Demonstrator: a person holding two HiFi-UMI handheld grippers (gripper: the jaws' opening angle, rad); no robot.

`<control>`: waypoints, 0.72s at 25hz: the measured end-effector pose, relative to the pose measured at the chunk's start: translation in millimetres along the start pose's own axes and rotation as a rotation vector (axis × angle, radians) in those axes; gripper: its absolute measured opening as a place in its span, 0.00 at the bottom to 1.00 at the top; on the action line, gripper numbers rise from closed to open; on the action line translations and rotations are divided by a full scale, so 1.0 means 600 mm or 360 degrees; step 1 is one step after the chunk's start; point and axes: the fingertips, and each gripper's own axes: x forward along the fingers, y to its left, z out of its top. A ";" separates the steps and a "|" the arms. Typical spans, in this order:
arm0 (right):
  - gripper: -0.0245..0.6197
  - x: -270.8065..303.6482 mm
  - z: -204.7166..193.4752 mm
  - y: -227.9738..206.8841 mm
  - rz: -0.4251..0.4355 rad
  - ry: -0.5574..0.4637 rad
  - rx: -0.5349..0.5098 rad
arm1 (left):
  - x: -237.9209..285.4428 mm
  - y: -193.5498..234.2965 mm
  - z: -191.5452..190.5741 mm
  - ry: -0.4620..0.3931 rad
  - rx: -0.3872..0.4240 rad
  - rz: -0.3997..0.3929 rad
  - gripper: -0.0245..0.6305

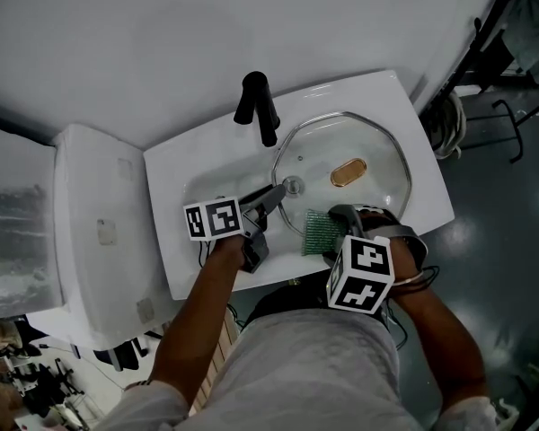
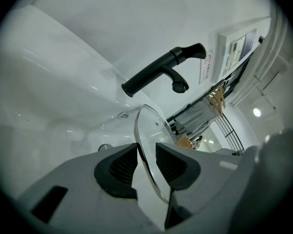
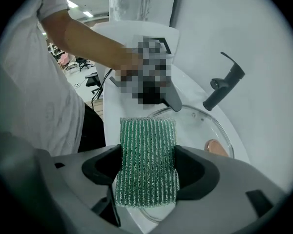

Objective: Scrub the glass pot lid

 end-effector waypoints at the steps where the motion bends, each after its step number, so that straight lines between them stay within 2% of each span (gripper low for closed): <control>1: 0.55 -0.001 -0.007 -0.002 -0.0001 0.0003 0.0004 | 0.000 0.000 0.000 0.0000 0.0000 0.0000 0.23; 8: 0.55 -0.017 -0.069 -0.019 -0.0002 0.0017 0.0079 | 0.000 0.001 0.000 0.0005 -0.0010 -0.0002 0.23; 18: 0.55 -0.066 -0.195 -0.076 -0.0068 0.0019 0.0378 | 0.000 0.000 0.000 0.0007 -0.0013 0.0002 0.23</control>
